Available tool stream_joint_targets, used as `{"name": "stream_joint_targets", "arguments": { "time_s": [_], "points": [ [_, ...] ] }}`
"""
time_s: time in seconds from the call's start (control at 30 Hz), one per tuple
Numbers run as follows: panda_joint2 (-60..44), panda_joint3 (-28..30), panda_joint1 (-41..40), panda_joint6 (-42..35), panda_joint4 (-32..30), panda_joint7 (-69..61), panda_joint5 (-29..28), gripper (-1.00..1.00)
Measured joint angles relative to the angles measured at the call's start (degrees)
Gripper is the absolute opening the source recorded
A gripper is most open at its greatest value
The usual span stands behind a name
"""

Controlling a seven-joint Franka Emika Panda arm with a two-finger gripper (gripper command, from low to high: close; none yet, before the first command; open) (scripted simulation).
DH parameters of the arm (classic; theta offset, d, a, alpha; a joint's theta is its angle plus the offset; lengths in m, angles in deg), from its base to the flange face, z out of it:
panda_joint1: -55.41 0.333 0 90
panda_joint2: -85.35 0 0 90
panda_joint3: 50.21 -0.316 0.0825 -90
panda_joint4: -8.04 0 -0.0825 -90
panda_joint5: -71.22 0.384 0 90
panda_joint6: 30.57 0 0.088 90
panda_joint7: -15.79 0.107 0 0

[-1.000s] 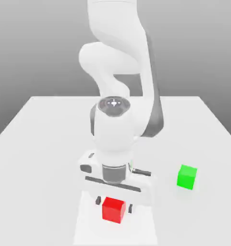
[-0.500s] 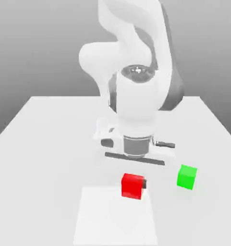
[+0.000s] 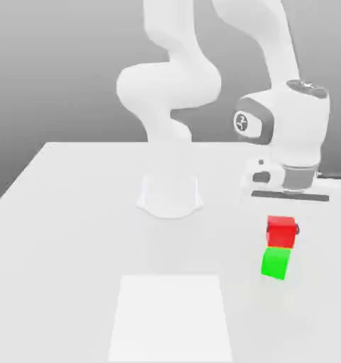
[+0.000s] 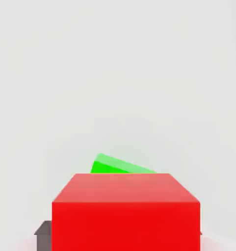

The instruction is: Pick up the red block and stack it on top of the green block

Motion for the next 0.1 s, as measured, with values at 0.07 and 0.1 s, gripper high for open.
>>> {"name": "stream_joint_targets", "arguments": {
  "time_s": [0.07,0.1],
  "points": [
    [0.0,0.0,-0.02,0.0,0.0,0.0,0.0,1.0],
    [0.0,0.0,-0.03,0.0,0.0,0.0,0.0,1.0]
  ]
}}
